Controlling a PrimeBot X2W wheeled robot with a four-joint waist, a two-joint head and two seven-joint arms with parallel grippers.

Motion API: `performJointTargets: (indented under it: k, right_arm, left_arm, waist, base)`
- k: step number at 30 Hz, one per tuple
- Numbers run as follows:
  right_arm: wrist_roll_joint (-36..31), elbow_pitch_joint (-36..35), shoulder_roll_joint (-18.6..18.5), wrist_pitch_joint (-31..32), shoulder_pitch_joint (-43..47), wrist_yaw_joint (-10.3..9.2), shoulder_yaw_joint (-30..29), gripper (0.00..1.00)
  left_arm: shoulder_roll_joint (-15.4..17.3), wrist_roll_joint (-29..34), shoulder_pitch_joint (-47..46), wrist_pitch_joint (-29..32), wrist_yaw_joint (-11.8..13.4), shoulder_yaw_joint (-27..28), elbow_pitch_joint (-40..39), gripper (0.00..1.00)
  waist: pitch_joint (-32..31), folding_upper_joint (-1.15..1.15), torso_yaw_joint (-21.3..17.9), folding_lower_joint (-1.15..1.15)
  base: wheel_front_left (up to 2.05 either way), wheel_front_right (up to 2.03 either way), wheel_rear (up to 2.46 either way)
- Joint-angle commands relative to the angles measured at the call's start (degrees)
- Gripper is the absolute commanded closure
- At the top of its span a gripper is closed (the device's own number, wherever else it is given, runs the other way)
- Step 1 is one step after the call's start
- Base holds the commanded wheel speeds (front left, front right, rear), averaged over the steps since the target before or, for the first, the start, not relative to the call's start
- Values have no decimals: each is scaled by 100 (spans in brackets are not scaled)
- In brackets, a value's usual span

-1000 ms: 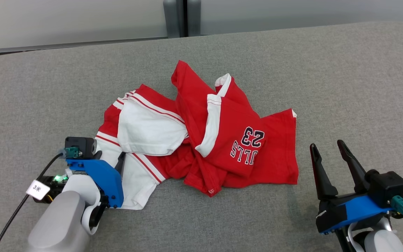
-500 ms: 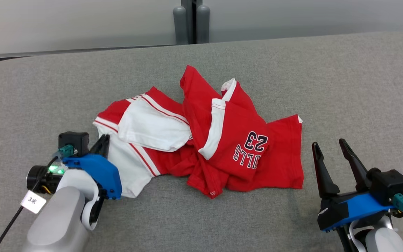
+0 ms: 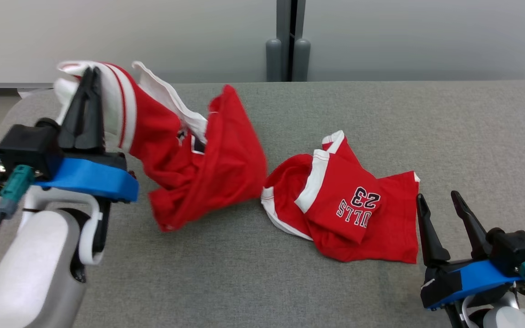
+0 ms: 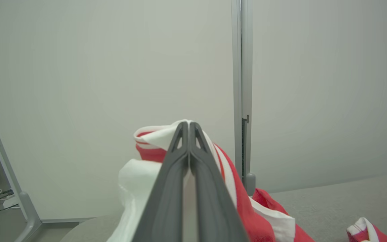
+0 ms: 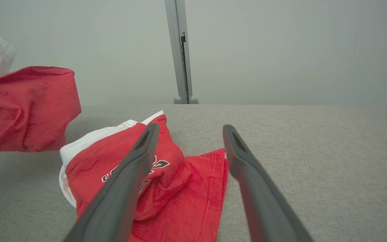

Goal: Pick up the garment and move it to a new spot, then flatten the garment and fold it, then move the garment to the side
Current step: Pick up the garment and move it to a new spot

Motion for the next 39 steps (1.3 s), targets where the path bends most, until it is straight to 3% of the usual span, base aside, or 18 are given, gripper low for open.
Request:
performJointTargets:
  k: [1, 8, 12, 17, 22, 25, 37, 39]
  right_arm:
    - [14, -29, 2, 19, 84, 1, -21, 0]
    - [6, -107, 5, 45, 135, 1, -91, 0]
    - [-22, -152, 5, 79, 75, 1, -66, 0]
    - [-73, -274, -79, 196, -20, 1, -82, 0]
    - [-104, -498, -223, 336, -166, 1, -95, 0]
    - [-133, -646, -313, 444, -268, 1, -92, 0]
    - [-93, -894, -478, 554, -552, 1, -62, 0]
    - [-92, -871, -457, 524, -538, 1, -101, 0]
  left_arm:
    - [124, 71, -45, 39, 129, 117, -283, 100]
    - [778, 106, -101, 474, 562, 790, -1159, 100]
    - [1035, -59, 13, 584, 578, 1113, -958, 100]
    - [1197, -177, -80, 304, 596, 1460, -476, 100]
    - [1207, -337, -300, 118, 349, 1506, 224, 100]
    - [1044, -419, -462, -33, 112, 1350, 873, 100]
    - [-109, -1287, -894, -747, -995, 1249, 4021, 100]
    - [-232, -1369, -884, -910, -1101, 1324, 4298, 0]
  waist:
    - [-16, -1, 72, 0]
    - [0, -1, 493, 0]
    - [119, -1, 687, 0]
    - [373, -1, 881, 0]
    - [750, -1, 973, 0]
    - [1018, -1, 979, 0]
    - [1553, -1, 797, 0]
    - [1502, -1, 754, 0]
  base:
    - [0, 0, 0]
    - [0, 0, 0]
    - [0, 0, 0]
    - [0, 0, 0]
    - [0, 0, 0]
    - [0, 0, 0]
    - [0, 0, 0]
    - [0, 0, 0]
